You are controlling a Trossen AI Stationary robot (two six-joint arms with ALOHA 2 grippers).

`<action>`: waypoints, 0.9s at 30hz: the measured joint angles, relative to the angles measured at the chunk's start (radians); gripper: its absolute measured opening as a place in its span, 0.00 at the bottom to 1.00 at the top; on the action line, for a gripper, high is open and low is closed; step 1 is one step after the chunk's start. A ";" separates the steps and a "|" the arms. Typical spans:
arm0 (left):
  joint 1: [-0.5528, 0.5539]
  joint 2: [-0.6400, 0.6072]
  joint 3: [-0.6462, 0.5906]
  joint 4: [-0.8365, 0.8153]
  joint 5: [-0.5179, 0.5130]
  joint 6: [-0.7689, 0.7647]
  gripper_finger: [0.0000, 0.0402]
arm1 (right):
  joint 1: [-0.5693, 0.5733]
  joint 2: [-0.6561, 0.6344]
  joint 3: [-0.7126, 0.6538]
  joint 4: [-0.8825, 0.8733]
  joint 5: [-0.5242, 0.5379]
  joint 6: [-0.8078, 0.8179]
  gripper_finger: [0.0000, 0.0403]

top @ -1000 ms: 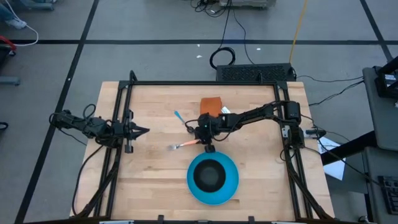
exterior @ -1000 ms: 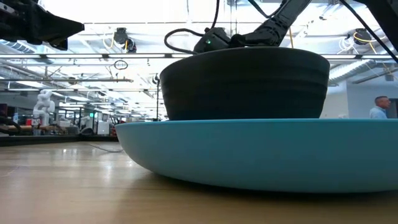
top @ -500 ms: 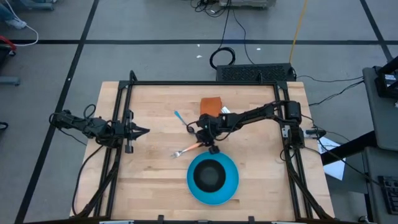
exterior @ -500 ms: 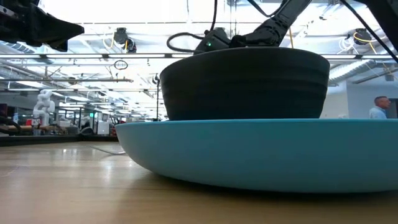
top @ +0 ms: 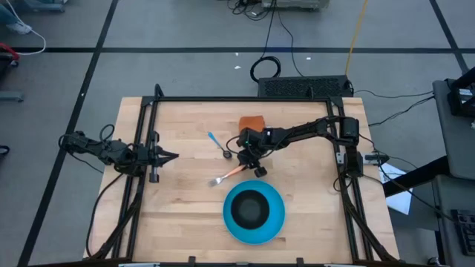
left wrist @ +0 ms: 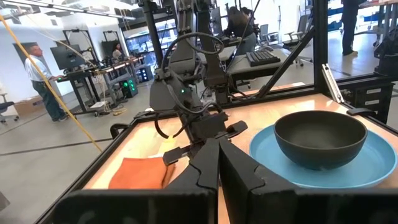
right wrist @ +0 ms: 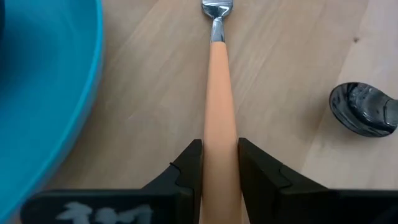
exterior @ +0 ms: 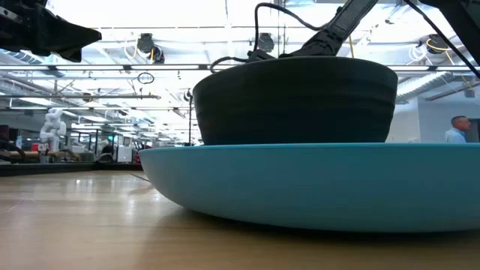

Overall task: Set table place
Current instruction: Put the orange fork on the left side of the blue plate

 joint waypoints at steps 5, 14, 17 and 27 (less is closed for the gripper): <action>0.000 0.000 0.000 0.000 0.000 0.000 0.04 | -0.002 0.000 0.000 -0.001 0.000 0.012 0.16; 0.000 0.000 0.000 -0.006 0.000 -0.005 0.04 | 0.013 0.000 0.000 -0.005 0.002 0.029 0.27; 0.000 0.000 0.000 -0.006 0.001 -0.009 0.04 | 0.013 0.000 0.000 0.009 0.003 0.037 0.29; 0.000 0.001 0.000 -0.010 0.002 -0.071 0.04 | 0.013 -0.011 0.000 0.118 0.009 0.085 0.29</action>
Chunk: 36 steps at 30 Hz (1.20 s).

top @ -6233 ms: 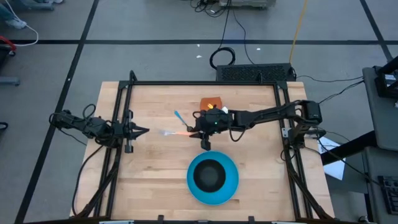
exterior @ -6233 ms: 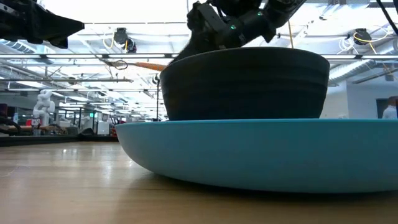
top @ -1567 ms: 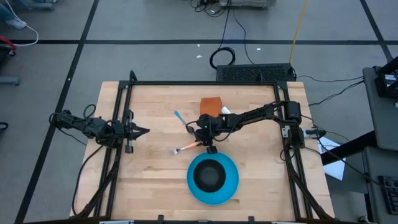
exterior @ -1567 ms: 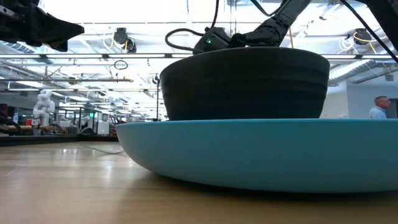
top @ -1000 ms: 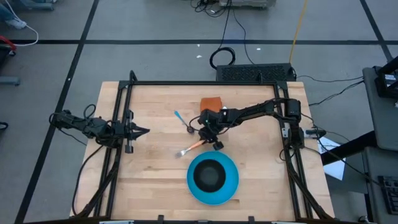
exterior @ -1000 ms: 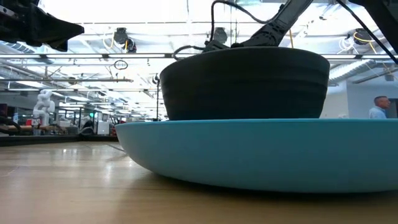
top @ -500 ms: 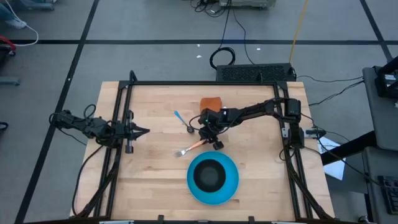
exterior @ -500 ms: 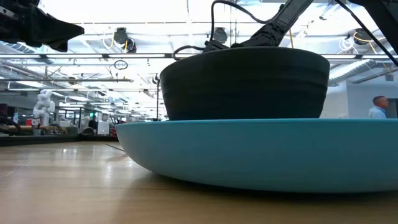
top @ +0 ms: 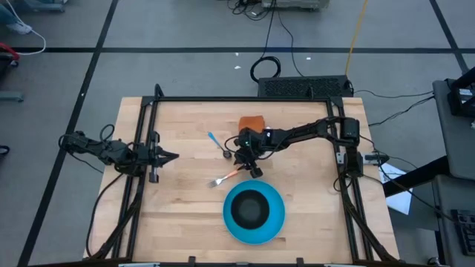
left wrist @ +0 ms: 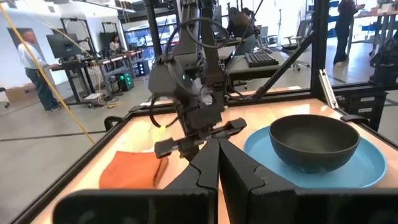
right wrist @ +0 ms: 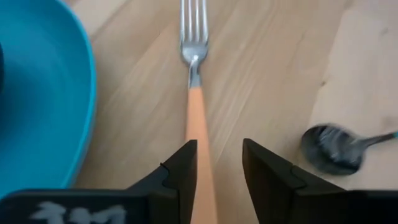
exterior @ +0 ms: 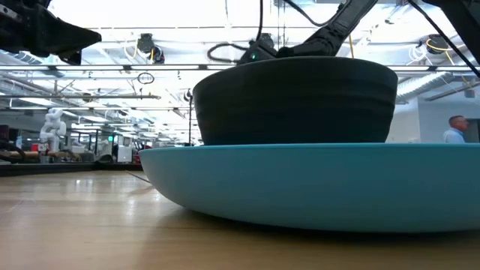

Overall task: Set table place
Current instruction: Put the orange fork on the left side of the blue plate

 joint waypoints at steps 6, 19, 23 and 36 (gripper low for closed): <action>0.002 0.001 0.000 0.015 -0.016 -0.019 0.04 | 0.000 -0.088 0.000 0.006 0.002 0.025 0.33; 0.035 0.408 0.001 0.298 -0.108 -0.147 0.04 | 0.006 -0.395 -0.080 -0.022 -0.005 0.148 0.32; 0.078 0.587 0.062 0.305 -0.104 -0.167 0.07 | 0.006 -0.497 -0.183 -0.003 -0.006 0.167 0.32; 0.299 1.162 0.461 0.157 0.297 -0.315 0.37 | 0.004 -0.727 -0.602 0.421 0.078 0.270 0.32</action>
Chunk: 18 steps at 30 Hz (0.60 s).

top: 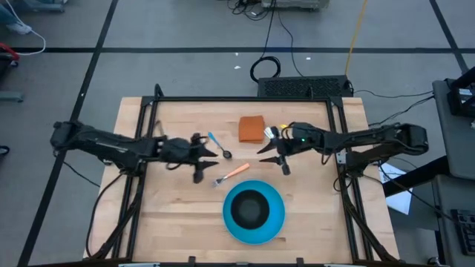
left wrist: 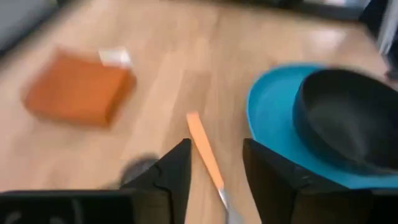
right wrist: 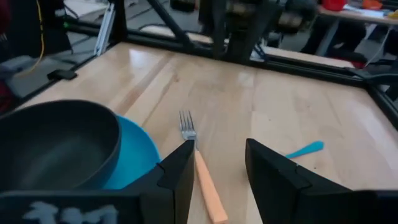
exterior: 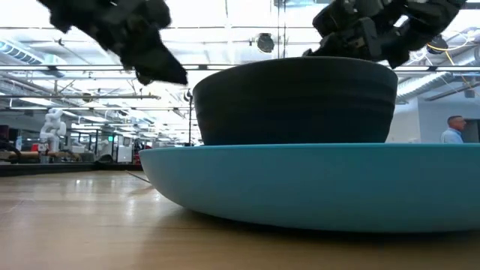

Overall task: Set table place
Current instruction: Put the orange fork on the left side of the blue plate

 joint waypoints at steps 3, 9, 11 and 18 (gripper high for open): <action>0.032 0.129 0.087 -0.093 0.058 -0.070 0.39 | 0.000 -0.029 -0.047 0.024 0.001 0.023 0.32; 0.081 0.350 0.219 -0.293 0.187 -0.084 0.39 | 0.000 -0.040 -0.073 0.025 0.045 0.015 0.32; 0.083 0.408 0.248 -0.283 0.197 -0.063 0.39 | 0.000 -0.040 -0.079 0.029 0.054 0.008 0.32; 0.082 0.553 0.343 -0.318 0.236 0.013 0.39 | -0.005 -0.039 -0.081 0.026 0.074 -0.014 0.32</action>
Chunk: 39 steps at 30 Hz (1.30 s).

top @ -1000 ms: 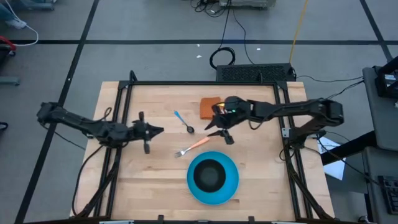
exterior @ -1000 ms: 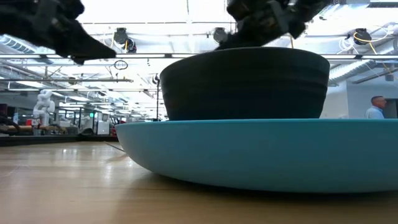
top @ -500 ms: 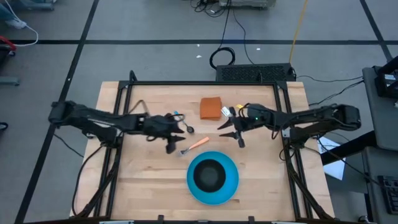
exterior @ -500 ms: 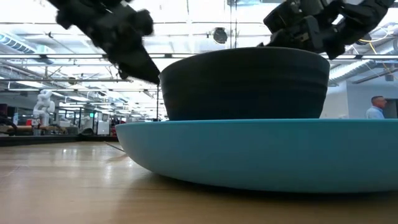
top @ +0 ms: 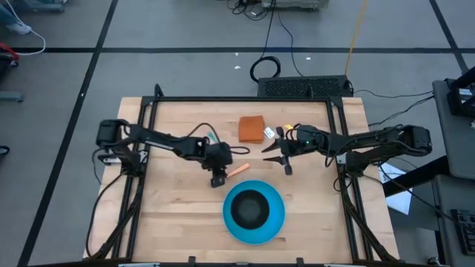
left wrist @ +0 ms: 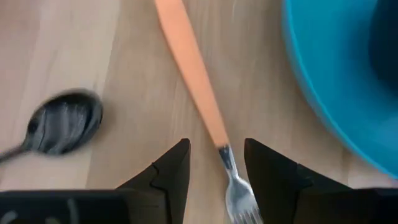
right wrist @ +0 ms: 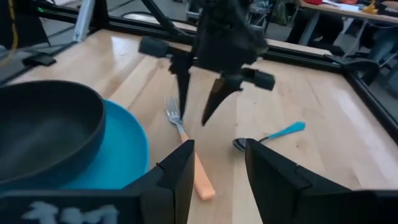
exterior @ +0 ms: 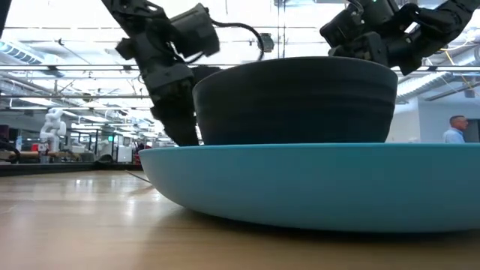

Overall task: Set table place
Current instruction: Put the orange fork on the left side of the blue plate

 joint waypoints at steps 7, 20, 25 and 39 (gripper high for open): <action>0.020 0.044 0.055 -0.033 -0.014 0.081 0.39 | -0.006 0.000 0.000 -0.012 0.006 -0.004 0.32; 0.027 0.044 0.058 -0.038 -0.012 0.106 0.39 | -0.013 0.000 -0.010 -0.039 0.005 -0.014 0.32; -0.008 0.044 0.058 -0.031 -0.010 0.106 0.39 | -0.013 0.000 -0.010 -0.038 0.005 -0.015 0.32; -0.050 0.044 0.057 0.024 -0.054 0.094 0.39 | -0.014 0.000 -0.010 -0.037 0.004 -0.021 0.32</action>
